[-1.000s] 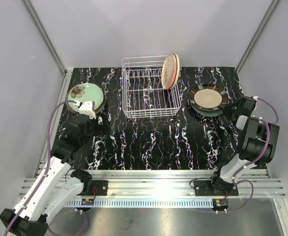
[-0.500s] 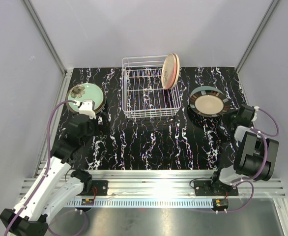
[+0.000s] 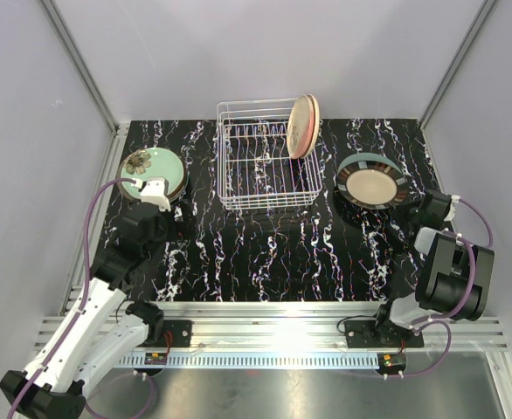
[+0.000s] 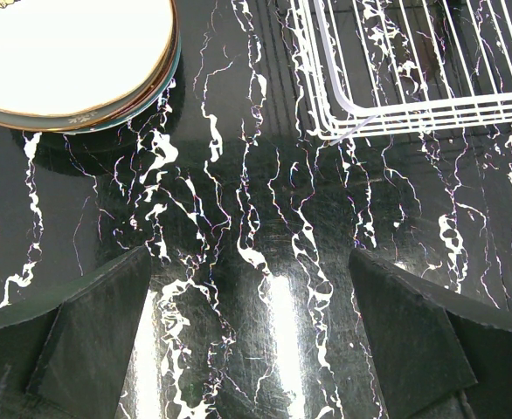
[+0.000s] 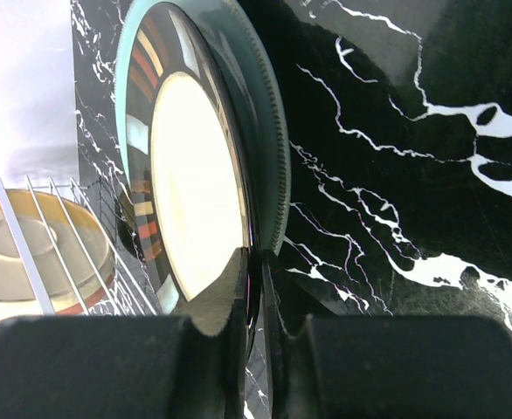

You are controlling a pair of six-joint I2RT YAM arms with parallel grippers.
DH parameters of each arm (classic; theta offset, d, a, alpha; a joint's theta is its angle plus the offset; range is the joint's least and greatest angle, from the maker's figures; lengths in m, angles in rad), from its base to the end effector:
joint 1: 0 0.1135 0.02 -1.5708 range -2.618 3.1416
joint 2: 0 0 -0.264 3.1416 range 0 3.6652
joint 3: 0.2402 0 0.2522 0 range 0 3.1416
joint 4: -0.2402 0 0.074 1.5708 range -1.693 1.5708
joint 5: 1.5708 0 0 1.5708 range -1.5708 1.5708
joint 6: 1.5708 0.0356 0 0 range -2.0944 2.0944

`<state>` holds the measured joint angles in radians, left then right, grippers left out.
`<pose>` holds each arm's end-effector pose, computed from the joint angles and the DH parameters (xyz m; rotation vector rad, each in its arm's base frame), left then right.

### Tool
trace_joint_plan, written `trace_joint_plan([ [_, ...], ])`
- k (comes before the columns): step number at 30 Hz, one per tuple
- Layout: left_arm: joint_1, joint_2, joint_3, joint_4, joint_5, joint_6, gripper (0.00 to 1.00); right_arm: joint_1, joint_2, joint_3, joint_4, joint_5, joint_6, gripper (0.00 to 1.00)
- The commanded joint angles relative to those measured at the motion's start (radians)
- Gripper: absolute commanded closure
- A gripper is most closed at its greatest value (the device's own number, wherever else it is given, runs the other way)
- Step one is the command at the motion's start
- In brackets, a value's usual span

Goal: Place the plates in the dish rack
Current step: Grab a plate with the right arm

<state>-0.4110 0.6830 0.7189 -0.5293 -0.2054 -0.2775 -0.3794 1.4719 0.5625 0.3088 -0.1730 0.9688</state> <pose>0.1438 -0.0548 0.2973 0.0108 2.0598 -0.2152 0.2640 -0.0986 0.1581 1.2986 1.7869 0.5209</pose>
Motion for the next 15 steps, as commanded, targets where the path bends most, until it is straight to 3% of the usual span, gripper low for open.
trace_joint_plan([
  [1,0.005,0.004,0.043,0.035,0.018,0.012,0.01,0.005,0.010,-0.010,0.082,0.018,0.025,0.85],
  [9,0.005,0.004,0.042,0.035,0.024,0.012,0.01,0.005,0.019,-0.021,0.096,0.035,0.022,0.83],
  [12,0.005,0.006,0.042,0.037,0.026,0.012,0.01,0.005,0.028,-0.024,0.111,0.033,0.019,0.76],
  [15,0.005,0.007,0.042,0.037,0.027,0.012,0.01,0.005,0.045,-0.018,0.125,0.029,0.022,0.63],
])
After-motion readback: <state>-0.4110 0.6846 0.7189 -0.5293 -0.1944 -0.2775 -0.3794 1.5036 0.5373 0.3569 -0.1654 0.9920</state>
